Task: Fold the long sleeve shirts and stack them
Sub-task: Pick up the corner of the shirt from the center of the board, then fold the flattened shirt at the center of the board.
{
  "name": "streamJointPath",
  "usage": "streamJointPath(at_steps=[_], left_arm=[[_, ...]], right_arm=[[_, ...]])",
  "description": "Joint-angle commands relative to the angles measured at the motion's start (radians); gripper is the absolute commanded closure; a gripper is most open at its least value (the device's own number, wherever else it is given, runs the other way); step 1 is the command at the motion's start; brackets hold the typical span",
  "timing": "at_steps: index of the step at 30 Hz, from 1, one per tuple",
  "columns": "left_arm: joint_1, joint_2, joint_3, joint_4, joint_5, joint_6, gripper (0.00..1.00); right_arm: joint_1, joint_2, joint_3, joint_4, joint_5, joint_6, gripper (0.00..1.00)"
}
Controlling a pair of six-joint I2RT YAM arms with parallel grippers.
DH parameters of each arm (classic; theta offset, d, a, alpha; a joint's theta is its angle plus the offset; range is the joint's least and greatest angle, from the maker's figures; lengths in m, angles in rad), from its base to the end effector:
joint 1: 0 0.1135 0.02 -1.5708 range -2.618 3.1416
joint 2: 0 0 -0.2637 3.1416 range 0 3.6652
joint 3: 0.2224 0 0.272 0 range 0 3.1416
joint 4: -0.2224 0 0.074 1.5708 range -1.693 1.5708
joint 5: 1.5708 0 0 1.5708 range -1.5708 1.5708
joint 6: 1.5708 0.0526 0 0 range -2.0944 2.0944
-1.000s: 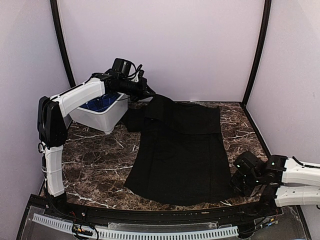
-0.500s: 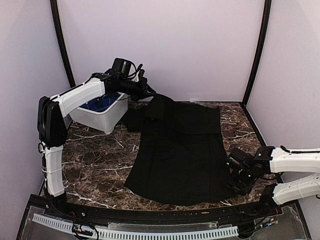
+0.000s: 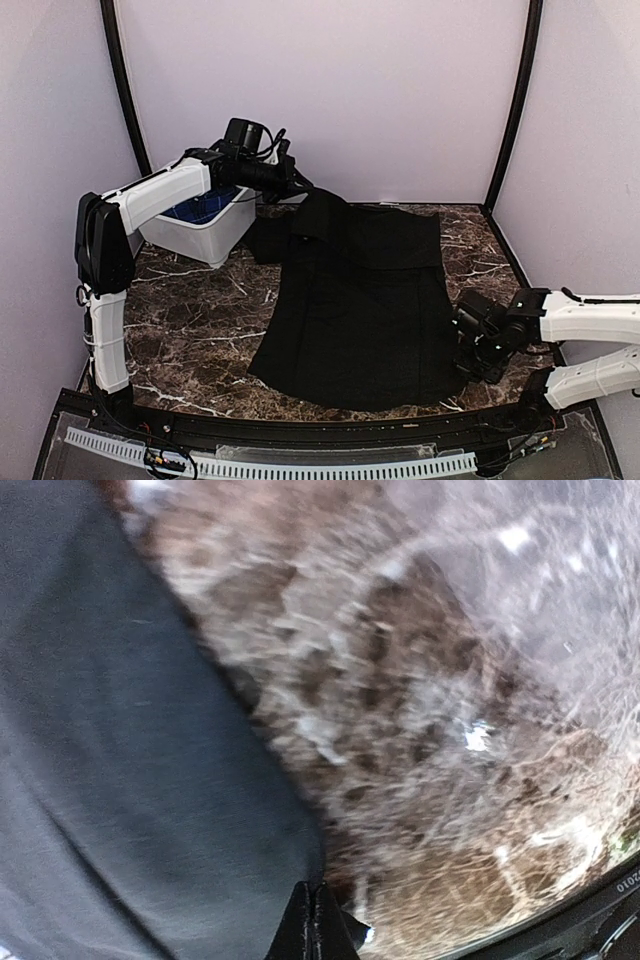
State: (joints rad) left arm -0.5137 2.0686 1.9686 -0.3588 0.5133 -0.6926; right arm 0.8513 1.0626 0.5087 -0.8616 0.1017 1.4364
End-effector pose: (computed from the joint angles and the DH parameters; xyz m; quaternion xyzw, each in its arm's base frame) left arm 0.4431 -0.2797 0.3253 0.0601 0.8302 -0.4671 0.2981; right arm 0.1150 0.1232 0.1305 0.2909 0.9523 0.0495 0.0782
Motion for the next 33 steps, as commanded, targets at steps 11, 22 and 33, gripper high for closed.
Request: streamJointPath(at_steps=[11, 22, 33], left_arm=[[0.042, -0.019, 0.19, 0.085, -0.029, 0.002, 1.0], [0.124, -0.009, 0.256, -0.031, -0.069, 0.071, 1.0], [0.145, 0.011, 0.249, -0.029, -0.069, 0.108, 1.0]], right_arm=[[0.079, 0.136, 0.266, 0.045, 0.144, -0.26, 1.0], [0.22, 0.441, 0.423, 0.303, -0.045, -0.52, 1.0], [0.236, 0.467, 0.369, 0.376, -0.213, -0.59, 1.0]])
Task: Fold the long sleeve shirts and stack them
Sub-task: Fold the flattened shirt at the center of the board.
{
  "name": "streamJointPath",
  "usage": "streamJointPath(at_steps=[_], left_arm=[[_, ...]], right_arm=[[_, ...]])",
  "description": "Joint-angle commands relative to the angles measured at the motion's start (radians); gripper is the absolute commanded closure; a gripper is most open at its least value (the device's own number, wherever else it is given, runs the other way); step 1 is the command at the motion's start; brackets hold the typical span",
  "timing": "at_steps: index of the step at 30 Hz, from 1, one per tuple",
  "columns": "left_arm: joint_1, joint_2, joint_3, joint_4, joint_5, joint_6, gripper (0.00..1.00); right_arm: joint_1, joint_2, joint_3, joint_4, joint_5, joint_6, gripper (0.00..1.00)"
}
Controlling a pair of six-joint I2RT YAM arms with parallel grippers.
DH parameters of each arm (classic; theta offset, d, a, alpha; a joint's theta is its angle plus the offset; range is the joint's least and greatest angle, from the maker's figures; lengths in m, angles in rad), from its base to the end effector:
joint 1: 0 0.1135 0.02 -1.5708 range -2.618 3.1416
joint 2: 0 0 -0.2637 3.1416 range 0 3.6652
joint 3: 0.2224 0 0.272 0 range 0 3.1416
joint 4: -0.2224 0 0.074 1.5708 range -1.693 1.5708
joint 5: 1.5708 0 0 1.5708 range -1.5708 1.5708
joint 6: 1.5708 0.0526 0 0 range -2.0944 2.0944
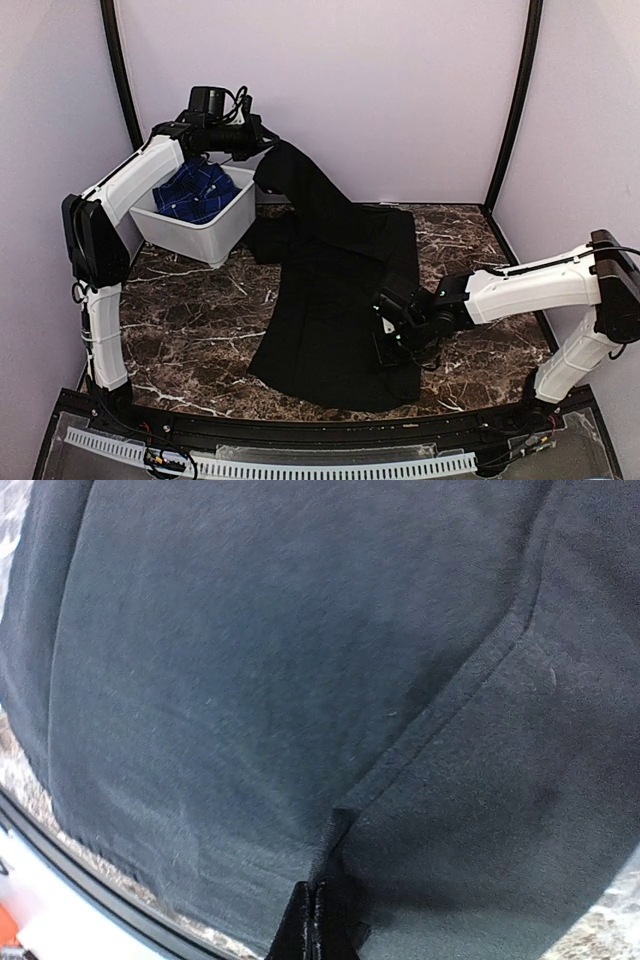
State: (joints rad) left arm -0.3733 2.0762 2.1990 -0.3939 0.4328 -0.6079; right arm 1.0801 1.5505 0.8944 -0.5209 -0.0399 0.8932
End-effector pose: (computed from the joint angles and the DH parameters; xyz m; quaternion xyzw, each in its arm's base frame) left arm 0.4770 -0.2105 0.4037 0.0380 0.7875 -0.4292 0.4407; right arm 0.1442 0.2744 0.1460 -0.0954 0.9758 0.1739 0.0915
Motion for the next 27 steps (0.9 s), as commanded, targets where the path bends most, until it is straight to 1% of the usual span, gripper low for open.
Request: streamJointPath(at_steps=[1, 8, 9, 11, 13, 16, 18, 20, 23, 25, 27], left_arm=[[0.005, 0.006, 0.016, 0.007, 0.012, 0.022, 1.0], [0.005, 0.007, -0.006, 0.002, 0.01, 0.029, 1.0], [0.005, 0.007, -0.009, 0.003, 0.01, 0.031, 1.0], [0.005, 0.008, -0.016, 0.005, 0.013, 0.032, 1.0], [0.005, 0.007, -0.025, 0.007, 0.015, 0.034, 1.0], [0.004, 0.007, -0.03, 0.011, 0.021, 0.037, 1.0], [0.004, 0.007, -0.032, 0.013, 0.024, 0.039, 1.0], [0.004, 0.007, -0.034, 0.018, 0.033, 0.038, 1.0], [0.002, 0.004, -0.035, 0.02, 0.055, 0.034, 1.0], [-0.003, -0.002, -0.034, 0.021, 0.062, 0.043, 1.0], [-0.008, -0.013, -0.036, 0.024, 0.067, 0.057, 1.0]], right_arm=[[0.007, -0.028, -0.023, 0.03, -0.085, -0.051, 1.0], [0.009, -0.077, -0.054, -0.011, -0.179, -0.062, 1.0], [0.008, -0.08, -0.053, -0.018, -0.183, -0.066, 0.98], [0.008, -0.083, -0.043, -0.034, -0.176, -0.075, 0.88], [0.007, -0.09, -0.035, -0.03, -0.18, -0.079, 0.74], [-0.012, -0.121, -0.003, -0.031, -0.165, -0.09, 0.6], [-0.067, -0.152, 0.017, -0.048, -0.142, -0.1, 0.56], [-0.14, -0.18, 0.023, -0.056, -0.099, -0.105, 0.54], [-0.275, -0.196, 0.031, -0.038, -0.042, -0.105, 0.54], [-0.353, -0.189, 0.038, 0.001, -0.018, -0.11, 0.57], [-0.425, -0.171, 0.043, 0.082, -0.028, -0.123, 0.58]])
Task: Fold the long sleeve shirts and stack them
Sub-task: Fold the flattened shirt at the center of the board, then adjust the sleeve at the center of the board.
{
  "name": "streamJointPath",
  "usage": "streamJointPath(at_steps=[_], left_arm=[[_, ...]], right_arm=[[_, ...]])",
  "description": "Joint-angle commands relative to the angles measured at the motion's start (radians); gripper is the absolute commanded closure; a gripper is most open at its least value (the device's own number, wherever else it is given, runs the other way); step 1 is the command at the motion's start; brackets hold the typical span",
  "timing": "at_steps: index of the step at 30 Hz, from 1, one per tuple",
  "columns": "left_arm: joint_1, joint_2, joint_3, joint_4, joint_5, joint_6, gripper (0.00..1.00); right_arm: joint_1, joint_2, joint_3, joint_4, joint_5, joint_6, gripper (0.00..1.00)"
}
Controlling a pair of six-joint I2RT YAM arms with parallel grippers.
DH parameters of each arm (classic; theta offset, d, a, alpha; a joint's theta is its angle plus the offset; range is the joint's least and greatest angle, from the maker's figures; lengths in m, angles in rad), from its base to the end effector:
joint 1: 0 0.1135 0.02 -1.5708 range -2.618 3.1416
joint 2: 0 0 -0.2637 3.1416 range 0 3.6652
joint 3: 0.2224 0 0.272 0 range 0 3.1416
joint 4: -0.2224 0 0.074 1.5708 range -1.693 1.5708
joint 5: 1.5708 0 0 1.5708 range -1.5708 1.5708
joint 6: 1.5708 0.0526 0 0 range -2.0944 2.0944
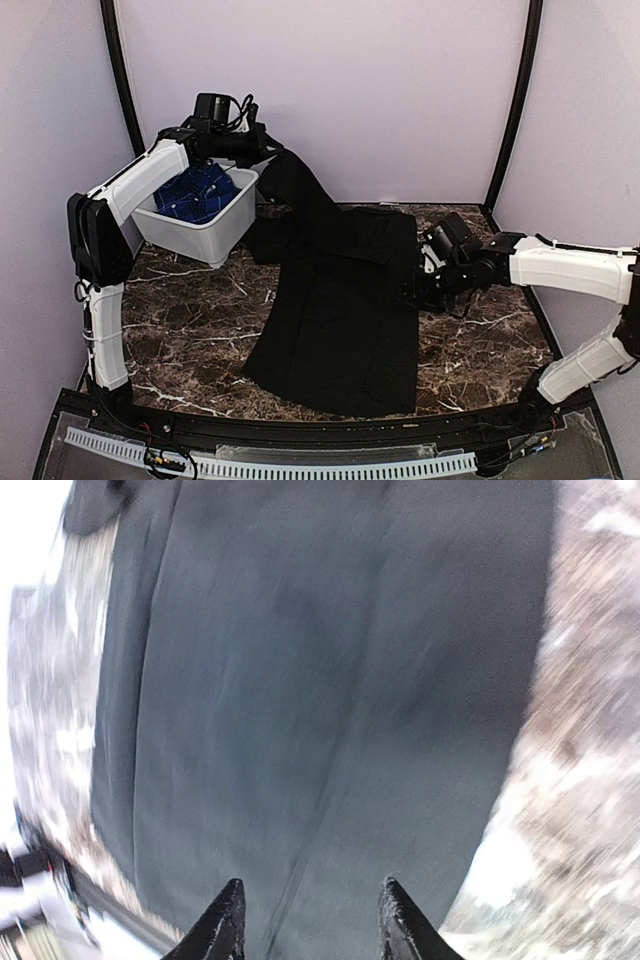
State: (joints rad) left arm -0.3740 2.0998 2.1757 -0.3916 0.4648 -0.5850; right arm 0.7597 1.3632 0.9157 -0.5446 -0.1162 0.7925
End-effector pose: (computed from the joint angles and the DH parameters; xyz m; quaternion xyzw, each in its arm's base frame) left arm 0.4830 -0.2149 0.3835 0.0515 0.7976 -0.4290 0.4209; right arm 0.2132 0.2109 0.2051 -0.0009 0.9570 0.2393 0.1643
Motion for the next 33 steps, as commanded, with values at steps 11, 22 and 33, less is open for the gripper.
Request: streamJointPath(at_steps=[11, 22, 33], left_arm=[[-0.026, -0.09, -0.035, 0.074, 0.032, 0.055, 1.0], [-0.078, -0.244, -0.238, 0.183, 0.021, 0.082, 1.0], [-0.176, -0.283, -0.358, 0.169, 0.05, 0.101, 1.0]], right_arm=[[-0.359, 0.388, 0.308, 0.33, -0.025, -0.099, 0.74], [-0.429, 0.803, 0.717, 0.326, -0.12, -0.128, 0.79], [-0.454, 1.003, 0.866, 0.315, -0.175, -0.111, 0.86]])
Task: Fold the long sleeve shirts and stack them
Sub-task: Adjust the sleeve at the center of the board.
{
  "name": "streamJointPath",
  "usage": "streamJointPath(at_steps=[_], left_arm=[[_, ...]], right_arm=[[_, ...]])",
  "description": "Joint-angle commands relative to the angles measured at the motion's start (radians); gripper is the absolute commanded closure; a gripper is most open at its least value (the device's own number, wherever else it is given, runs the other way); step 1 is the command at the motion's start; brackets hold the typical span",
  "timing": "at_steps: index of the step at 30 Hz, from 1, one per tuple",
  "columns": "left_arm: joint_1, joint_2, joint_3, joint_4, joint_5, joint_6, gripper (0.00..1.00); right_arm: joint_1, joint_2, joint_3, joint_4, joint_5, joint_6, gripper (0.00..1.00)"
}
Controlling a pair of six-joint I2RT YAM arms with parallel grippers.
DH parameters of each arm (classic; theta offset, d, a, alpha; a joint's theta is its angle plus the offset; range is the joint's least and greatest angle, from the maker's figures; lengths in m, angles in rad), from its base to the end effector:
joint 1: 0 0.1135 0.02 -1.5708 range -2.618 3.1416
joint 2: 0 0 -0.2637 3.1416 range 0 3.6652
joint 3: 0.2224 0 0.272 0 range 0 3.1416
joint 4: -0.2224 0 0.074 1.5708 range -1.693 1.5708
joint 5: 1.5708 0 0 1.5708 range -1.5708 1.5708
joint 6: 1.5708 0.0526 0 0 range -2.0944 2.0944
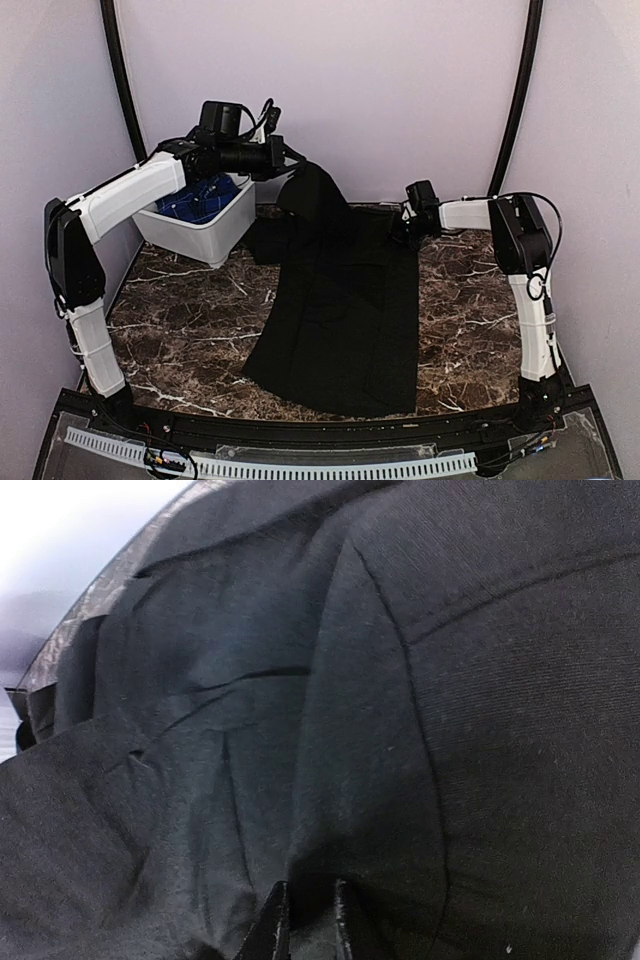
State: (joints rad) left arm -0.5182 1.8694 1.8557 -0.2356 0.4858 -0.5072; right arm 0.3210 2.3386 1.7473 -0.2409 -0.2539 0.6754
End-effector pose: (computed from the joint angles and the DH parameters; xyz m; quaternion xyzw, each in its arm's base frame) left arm 0.4052 -0.2593 0.3922 0.1518 0.7655 -0.4577 0.4259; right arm 0.5092 0.1832 0.1128 0.1181 0.9186 0.2748 0.2581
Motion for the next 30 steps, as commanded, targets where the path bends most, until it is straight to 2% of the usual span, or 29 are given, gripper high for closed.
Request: streamJointPath(at_steps=[1, 11, 17, 24, 30], left_arm=[[-0.046, -0.054, -0.05, 0.015, 0.039, 0.02, 1.0], [-0.176, 0.001, -0.09, -0.037, 0.116, 0.016, 1.0], [-0.259, 0.097, -0.057, -0.135, 0.143, 0.036, 1.0], [-0.351, 0.278, 0.052, -0.314, 0.159, 0.101, 1.0], [-0.404, 0.365, 0.09, -0.321, 0.206, 0.09, 1.0]], right_arm=[[-0.018, 0.03, 0.037, 0.011, -0.04, 0.007, 0.86], [-0.044, -0.106, 0.059, -0.032, -0.04, -0.023, 0.85], [-0.051, -0.238, 0.021, -0.089, 0.041, -0.061, 0.81], [-0.05, -0.4, -0.172, -0.089, 0.087, -0.081, 0.79], [-0.038, -0.525, -0.347, -0.073, 0.087, -0.091, 0.78]])
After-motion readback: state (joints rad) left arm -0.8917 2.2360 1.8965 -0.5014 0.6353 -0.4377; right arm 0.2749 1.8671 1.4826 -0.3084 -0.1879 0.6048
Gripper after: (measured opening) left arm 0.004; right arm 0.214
